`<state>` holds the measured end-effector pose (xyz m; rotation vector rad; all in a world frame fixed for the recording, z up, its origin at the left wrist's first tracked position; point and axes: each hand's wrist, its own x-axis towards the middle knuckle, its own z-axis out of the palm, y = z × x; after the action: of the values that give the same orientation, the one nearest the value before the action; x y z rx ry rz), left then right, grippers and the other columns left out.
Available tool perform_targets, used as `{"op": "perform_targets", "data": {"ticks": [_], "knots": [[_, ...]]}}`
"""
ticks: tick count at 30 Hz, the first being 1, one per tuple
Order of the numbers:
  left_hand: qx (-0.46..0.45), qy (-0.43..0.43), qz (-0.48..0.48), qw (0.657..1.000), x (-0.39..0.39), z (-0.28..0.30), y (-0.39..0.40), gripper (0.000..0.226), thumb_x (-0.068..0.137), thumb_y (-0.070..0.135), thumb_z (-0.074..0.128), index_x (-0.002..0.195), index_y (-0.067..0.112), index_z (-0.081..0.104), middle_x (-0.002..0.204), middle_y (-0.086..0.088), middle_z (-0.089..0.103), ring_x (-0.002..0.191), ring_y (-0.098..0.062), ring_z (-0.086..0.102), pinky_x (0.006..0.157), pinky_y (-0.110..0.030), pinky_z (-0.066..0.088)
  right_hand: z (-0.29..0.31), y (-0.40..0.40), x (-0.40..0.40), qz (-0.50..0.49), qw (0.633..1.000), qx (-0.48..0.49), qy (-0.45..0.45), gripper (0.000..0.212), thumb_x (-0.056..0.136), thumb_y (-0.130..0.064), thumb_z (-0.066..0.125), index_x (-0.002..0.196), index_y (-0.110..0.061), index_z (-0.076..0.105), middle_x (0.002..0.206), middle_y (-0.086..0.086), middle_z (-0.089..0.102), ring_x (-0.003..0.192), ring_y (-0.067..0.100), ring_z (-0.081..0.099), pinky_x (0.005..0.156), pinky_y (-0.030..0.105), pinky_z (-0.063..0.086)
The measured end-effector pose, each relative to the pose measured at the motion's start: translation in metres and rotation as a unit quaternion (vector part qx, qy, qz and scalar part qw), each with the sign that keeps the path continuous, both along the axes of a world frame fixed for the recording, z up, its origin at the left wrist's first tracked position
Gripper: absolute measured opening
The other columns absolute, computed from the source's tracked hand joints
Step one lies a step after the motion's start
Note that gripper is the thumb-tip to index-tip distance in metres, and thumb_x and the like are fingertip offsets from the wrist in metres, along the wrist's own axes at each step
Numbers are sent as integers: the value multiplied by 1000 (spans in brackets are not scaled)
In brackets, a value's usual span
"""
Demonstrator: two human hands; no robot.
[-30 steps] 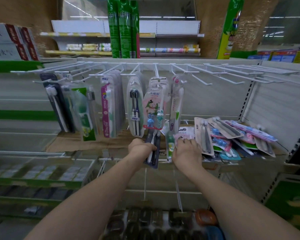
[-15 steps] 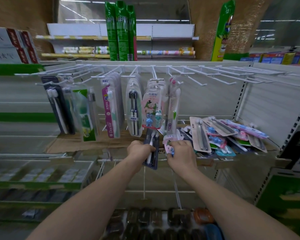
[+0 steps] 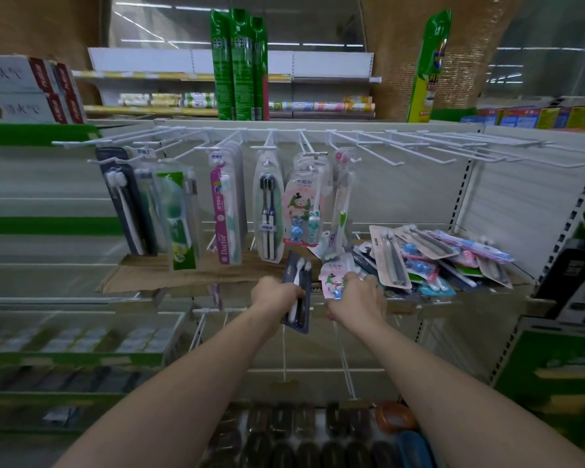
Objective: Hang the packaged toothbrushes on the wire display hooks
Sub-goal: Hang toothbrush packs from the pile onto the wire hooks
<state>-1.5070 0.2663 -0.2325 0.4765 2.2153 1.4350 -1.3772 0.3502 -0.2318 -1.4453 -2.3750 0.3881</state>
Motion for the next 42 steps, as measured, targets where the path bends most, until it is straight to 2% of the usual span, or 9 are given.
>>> {"op": "perform_targets", "data": {"ticks": [5,10,14,21,24,29,34,36,42], "knots": [[4,-11,-11,1000,3,0,-12,30,71,24,85,92,8,70,93,-11,71,85,-30,69,82,-45,62,-2,-10,2,-37,998,-42,32,62,76,-38,76,129,-19,50,132,14,52,124,35,43,96,40,42],[-5,4,-27,1000,2,1,-25,23,74,24,84,81,12,66,89,-10,71,83,-29,69,76,-37,60,-6,-23,4,-59,996,-57,45,67,71,-38,77,127,-18,47,132,15,46,121,34,44,89,40,42],[-17,22,-50,998,6,5,-36,24,74,23,82,88,10,68,92,-11,71,84,-29,69,76,-38,61,-8,-36,5,-51,989,-91,101,60,73,-27,79,122,-15,46,126,15,38,92,31,49,71,32,43],[-27,25,-90,995,6,4,-62,31,78,16,82,102,10,63,98,-9,69,88,-27,67,76,-39,58,-13,-60,10,-46,978,-111,169,66,76,-18,77,131,-15,41,126,12,33,95,29,45,43,19,29],[-29,27,-108,993,6,5,-76,33,77,11,82,103,10,61,98,-9,68,87,-25,65,76,-37,55,-14,-71,9,-48,974,-112,189,69,75,-17,76,133,-16,40,123,11,32,101,31,48,44,19,31],[-6,42,-104,994,3,10,-95,43,73,3,82,109,10,58,103,-8,66,89,-22,61,66,-31,46,-8,-88,5,-27,967,-78,239,72,70,-20,74,134,-21,40,114,4,28,104,35,50,64,37,57],[48,27,-77,996,-3,19,-106,42,74,3,75,110,13,55,104,-7,64,92,-25,61,76,-35,51,7,-93,4,-1,960,-40,277,77,79,-21,75,146,-21,36,122,9,36,99,23,42,73,27,42],[72,28,-68,995,-6,23,-104,42,74,1,73,109,16,55,103,-5,64,92,-24,61,77,-36,51,12,-93,4,11,958,-12,287,75,79,-20,76,144,-20,39,126,10,41,95,17,38,69,25,36],[137,40,-38,989,-9,47,-89,37,73,2,68,103,19,56,100,-5,67,91,-26,64,85,-42,56,31,-86,-6,47,950,73,299,85,77,-20,77,150,-25,35,125,4,36,104,17,47,82,24,38]]}}
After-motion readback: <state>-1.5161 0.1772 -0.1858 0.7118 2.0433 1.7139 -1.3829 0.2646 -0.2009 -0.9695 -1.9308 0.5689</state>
